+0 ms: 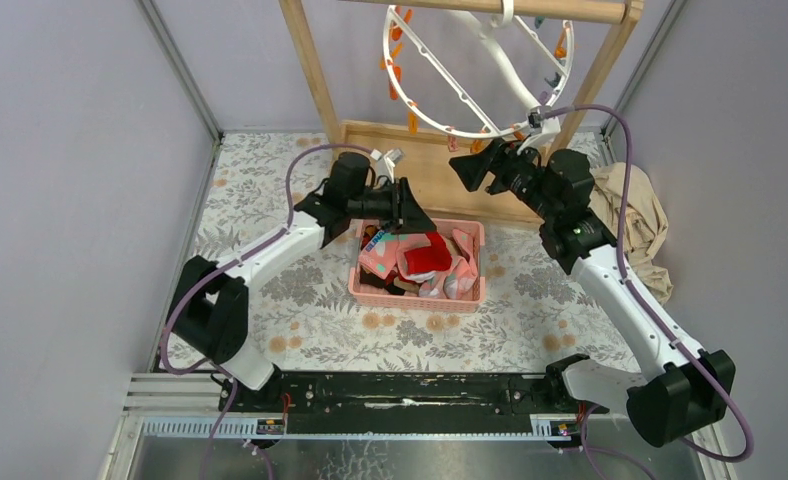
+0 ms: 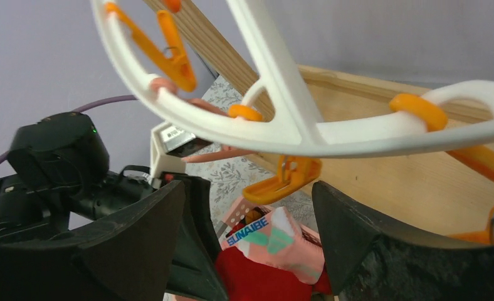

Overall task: Remove the socks clipped to the hanger
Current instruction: Place the sock in the bin.

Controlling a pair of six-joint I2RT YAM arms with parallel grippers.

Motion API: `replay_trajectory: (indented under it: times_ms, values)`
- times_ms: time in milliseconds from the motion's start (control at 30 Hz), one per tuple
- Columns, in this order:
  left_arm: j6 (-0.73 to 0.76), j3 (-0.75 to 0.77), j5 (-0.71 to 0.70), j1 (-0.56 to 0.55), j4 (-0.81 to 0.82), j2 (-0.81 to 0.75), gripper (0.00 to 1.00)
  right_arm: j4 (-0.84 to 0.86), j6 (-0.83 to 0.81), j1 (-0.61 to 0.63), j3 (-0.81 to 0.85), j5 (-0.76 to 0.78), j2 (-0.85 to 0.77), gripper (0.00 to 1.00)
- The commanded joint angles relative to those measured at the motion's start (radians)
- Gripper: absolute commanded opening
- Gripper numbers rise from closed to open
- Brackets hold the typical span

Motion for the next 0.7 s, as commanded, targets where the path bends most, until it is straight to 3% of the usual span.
replay_trajectory:
  times_ms: [0,167,267,400,467,667]
  values:
    - [0.033,-0.057,-0.046,-0.035,0.082,0.016,0.42,-0.169,0.046,0.001,-0.079,-0.014,0.005,0.82]
    - [0.061,-0.077,-0.069,-0.034,0.082,0.069,0.46,-0.223,0.022,0.001,-0.065,-0.02,0.021,0.85]
    - [0.068,-0.049,-0.074,-0.035,0.068,0.082,0.47,-0.282,-0.012,0.001,0.023,-0.031,0.059,0.87]
    - [0.097,0.022,-0.076,-0.035,0.003,0.096,0.55,-0.345,-0.035,0.001,0.148,-0.01,0.12,0.92]
    - [0.122,0.05,-0.079,-0.035,-0.036,0.101,0.59,-0.361,-0.035,-0.001,0.199,0.015,0.146,0.99]
    - [0.175,0.069,-0.076,-0.035,-0.12,0.098,0.65,-0.401,-0.02,-0.029,0.337,0.015,0.213,1.0]
